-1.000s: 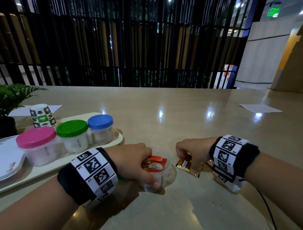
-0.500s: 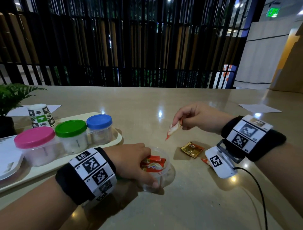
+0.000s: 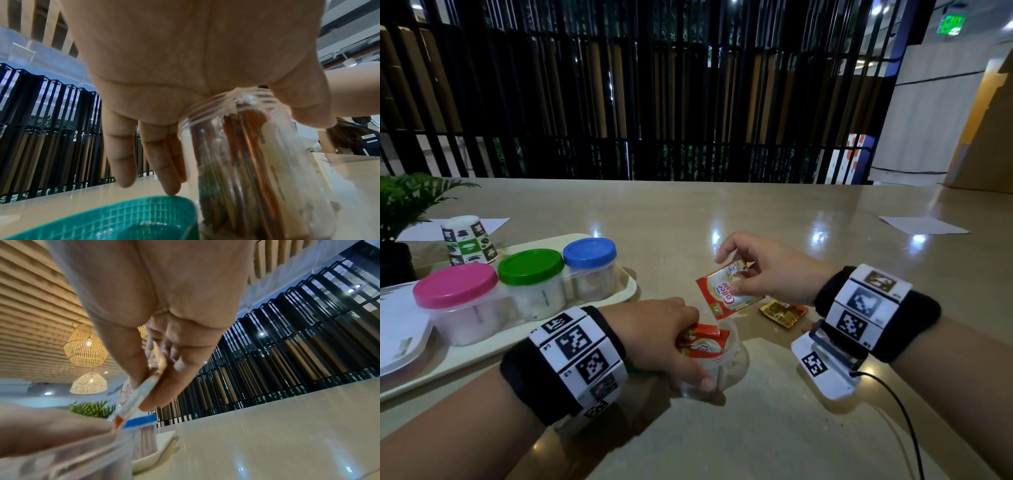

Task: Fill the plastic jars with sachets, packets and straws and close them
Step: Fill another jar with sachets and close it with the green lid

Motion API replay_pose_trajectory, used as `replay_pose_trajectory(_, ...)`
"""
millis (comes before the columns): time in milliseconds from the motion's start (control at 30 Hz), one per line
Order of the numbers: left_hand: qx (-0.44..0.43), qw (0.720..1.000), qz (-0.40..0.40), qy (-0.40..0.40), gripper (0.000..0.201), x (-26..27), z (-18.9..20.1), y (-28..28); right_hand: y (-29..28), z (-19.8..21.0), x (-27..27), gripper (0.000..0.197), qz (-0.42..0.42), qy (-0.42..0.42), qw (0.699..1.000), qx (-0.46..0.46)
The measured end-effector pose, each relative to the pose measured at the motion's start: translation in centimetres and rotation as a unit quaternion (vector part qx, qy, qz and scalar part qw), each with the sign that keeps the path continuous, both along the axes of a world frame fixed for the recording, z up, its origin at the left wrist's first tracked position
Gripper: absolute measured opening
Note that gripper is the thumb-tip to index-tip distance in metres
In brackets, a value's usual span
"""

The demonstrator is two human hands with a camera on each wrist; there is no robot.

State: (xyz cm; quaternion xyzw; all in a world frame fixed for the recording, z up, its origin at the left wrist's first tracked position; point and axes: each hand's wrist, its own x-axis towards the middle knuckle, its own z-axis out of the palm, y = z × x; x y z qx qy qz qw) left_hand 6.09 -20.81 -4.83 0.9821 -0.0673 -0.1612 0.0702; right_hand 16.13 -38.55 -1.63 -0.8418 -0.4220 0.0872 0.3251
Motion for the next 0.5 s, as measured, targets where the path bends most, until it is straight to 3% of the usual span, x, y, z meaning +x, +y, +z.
replay_pose_trajectory(100, -0.004, 1.000, 0.000, 0.005, 0.065, 0.0, 0.0, 0.0, 0.9, -0.4, -0.7, 0.038, -0.013, -0.067, 0.996, -0.051)
replay_pose_trajectory(267, -0.016, 1.000, 0.002, 0.008, 0.080, -0.1, 0.0, 0.0, 2.1, -0.1, -1.5, 0.007, -0.051, -0.094, 0.993, -0.040)
replay_pose_trajectory(400, -0.006, 1.000, 0.003, 0.015, 0.078, -0.2, 0.2, -0.1, 2.9, -0.3, -1.8, 0.021, -0.082, -0.059, 0.994, 0.040)
replay_pose_trajectory(500, -0.016, 1.000, -0.003, 0.008, 0.075, -0.2, 0.1, 0.1, 3.2, -1.2, -1.8, 0.029, -0.083, -0.057, 0.994, 0.035)
